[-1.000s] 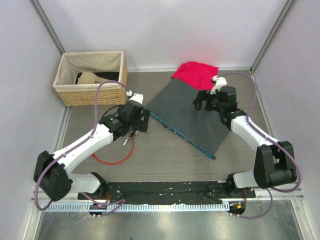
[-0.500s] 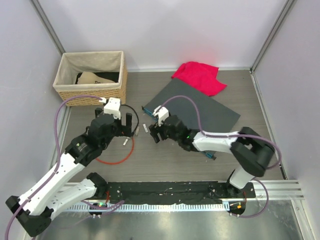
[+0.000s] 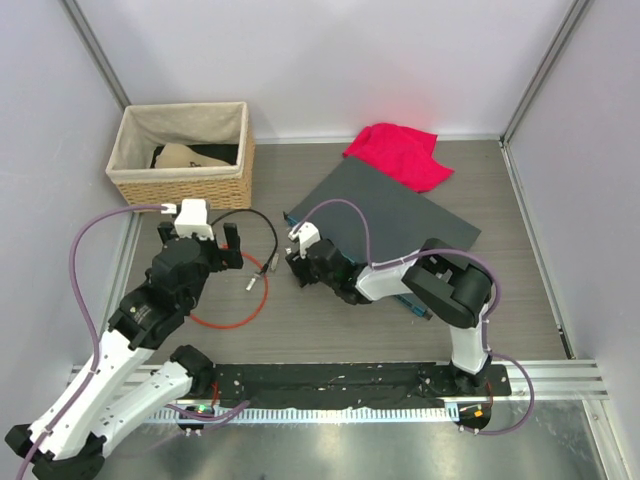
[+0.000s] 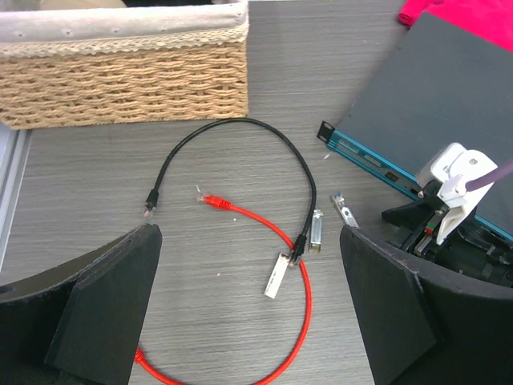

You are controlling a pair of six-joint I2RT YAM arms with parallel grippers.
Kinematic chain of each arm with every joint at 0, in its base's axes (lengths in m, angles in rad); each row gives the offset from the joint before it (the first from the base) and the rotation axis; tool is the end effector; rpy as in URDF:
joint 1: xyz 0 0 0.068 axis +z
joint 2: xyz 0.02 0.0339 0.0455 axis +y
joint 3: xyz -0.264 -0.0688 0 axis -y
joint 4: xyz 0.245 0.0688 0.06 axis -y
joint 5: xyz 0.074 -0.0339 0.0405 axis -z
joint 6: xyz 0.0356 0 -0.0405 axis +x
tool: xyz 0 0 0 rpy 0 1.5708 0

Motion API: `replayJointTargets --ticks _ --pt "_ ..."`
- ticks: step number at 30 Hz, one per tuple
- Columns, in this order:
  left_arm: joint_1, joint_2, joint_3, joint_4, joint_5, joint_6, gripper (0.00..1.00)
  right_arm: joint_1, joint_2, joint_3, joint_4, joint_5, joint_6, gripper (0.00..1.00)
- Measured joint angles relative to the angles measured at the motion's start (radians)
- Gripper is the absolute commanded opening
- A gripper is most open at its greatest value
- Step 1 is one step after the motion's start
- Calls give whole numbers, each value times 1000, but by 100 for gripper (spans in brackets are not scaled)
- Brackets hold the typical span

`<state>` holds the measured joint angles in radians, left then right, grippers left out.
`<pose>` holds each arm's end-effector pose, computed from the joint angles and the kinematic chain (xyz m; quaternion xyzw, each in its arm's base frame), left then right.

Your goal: Insert the plug into the switch port

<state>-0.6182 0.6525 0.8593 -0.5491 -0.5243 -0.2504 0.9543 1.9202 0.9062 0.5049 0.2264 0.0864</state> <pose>0.1215 -0.0645 0.3476 -0.0025 0.8033 -0.0421 0.5941 0.2295 0.3101 0.1323 -0.3084 0.8015 0.1656 0.4849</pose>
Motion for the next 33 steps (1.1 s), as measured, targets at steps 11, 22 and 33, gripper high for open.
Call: replayJointTargets --ticks 11,22,33 --pt "80 10 -14 16 76 -13 100 6 82 68 57 -3 14 34" --pt "97 37 -34 45 215 -3 100 6 3 -38 78 -69 -32 1" --pt "97 103 -42 84 550 142 100 6 -447 -135 -283 -286 -156 1"
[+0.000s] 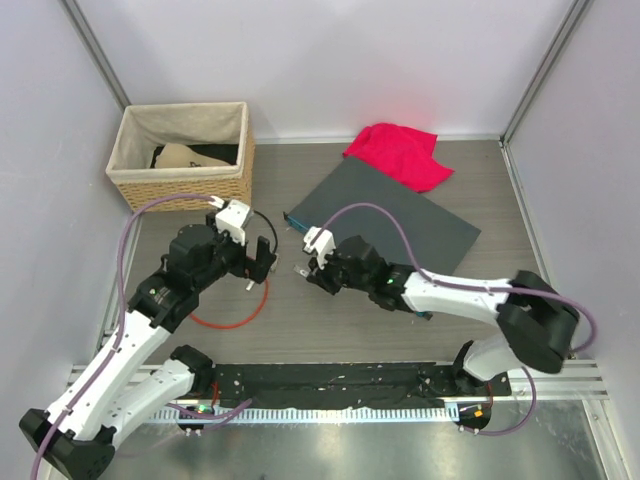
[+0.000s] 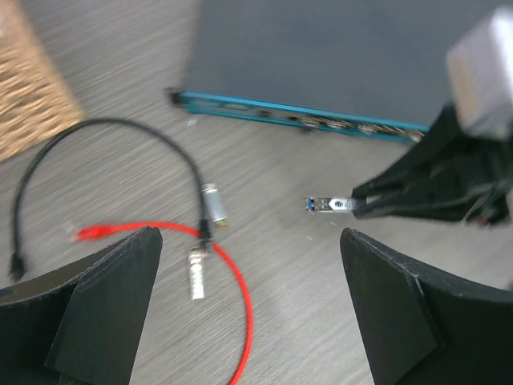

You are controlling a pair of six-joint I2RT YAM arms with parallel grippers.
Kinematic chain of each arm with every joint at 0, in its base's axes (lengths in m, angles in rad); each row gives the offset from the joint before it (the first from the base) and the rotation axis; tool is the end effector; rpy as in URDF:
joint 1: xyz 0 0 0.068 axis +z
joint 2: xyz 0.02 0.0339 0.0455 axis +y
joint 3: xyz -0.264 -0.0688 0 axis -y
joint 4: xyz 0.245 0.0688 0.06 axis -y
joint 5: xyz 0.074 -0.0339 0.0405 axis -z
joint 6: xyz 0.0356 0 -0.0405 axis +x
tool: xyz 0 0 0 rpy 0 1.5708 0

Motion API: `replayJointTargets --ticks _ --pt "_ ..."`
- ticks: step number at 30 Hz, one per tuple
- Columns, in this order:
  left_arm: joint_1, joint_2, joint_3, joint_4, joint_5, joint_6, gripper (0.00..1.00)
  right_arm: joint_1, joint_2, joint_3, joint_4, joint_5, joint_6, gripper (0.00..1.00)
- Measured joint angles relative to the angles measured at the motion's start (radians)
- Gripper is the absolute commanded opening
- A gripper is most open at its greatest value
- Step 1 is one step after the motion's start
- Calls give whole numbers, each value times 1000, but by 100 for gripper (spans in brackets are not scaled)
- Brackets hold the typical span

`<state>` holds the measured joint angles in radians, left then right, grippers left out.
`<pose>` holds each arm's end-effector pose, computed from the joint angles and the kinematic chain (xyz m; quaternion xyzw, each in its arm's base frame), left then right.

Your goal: Insert the plug into the switch port

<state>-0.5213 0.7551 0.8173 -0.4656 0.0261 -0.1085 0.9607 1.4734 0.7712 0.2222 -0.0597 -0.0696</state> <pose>0.1464 -0.0851 0.3265 0.1780 0.8152 -0.1810 0.5206 0.1800 0.2613 0.2132 -0.4345 0.7360 0.2465 0.4569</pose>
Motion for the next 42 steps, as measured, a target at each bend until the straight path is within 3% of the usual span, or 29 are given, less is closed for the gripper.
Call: replayJointTargets --ticks 8,12,18,24,32,42 --pt "-21 23 -23 22 354 162 96 1 -232 -3 -225 -119 -56 1" --pt "-96 30 -21 3 433 269 93 1 -309 -15 -309 -171 -72 1" --pt "-252 97 16 -87 441 443 89 1 -386 -33 -360 -233 -88 1" --pt "-319 211 58 -134 424 532 81 1 -428 -61 -365 -285 -90 1" --pt "-353 294 99 -141 401 566 59 2 -436 -83 -357 -313 -90 1" --pt "-354 325 100 -138 425 566 48 2 -454 -103 -333 -306 -86 1"
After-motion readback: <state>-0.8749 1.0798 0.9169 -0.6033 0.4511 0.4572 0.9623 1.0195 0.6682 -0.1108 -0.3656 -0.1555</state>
